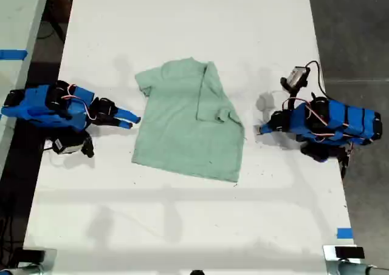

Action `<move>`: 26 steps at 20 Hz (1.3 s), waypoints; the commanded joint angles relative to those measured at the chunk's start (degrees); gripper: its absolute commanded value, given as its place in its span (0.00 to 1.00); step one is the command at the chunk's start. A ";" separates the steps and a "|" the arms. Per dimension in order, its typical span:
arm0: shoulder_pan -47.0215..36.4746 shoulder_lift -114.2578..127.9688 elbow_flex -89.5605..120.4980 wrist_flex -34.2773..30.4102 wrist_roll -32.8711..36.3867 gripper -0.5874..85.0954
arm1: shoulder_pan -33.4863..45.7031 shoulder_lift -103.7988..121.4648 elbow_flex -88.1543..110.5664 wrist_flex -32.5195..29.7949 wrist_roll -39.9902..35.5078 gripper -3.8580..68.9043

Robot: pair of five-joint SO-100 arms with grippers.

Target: Fold t shirt

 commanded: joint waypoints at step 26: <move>-50.80 -113.38 -77.34 -1.14 45.88 0.19 | -1.32 0.26 2.37 -1.58 0.53 0.05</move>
